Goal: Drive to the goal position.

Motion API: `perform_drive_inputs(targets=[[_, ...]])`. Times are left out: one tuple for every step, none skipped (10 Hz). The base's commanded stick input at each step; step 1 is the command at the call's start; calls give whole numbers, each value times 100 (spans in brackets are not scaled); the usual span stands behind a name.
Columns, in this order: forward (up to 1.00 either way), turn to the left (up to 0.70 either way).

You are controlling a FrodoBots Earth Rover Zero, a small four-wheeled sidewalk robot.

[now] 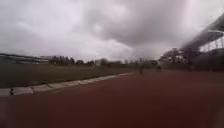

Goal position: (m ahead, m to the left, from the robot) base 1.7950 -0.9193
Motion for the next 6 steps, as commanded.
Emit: perform_drive_inputs(targets=[[50,52],[50,52],[50,52],[50,52],[50,50],[50,38]])
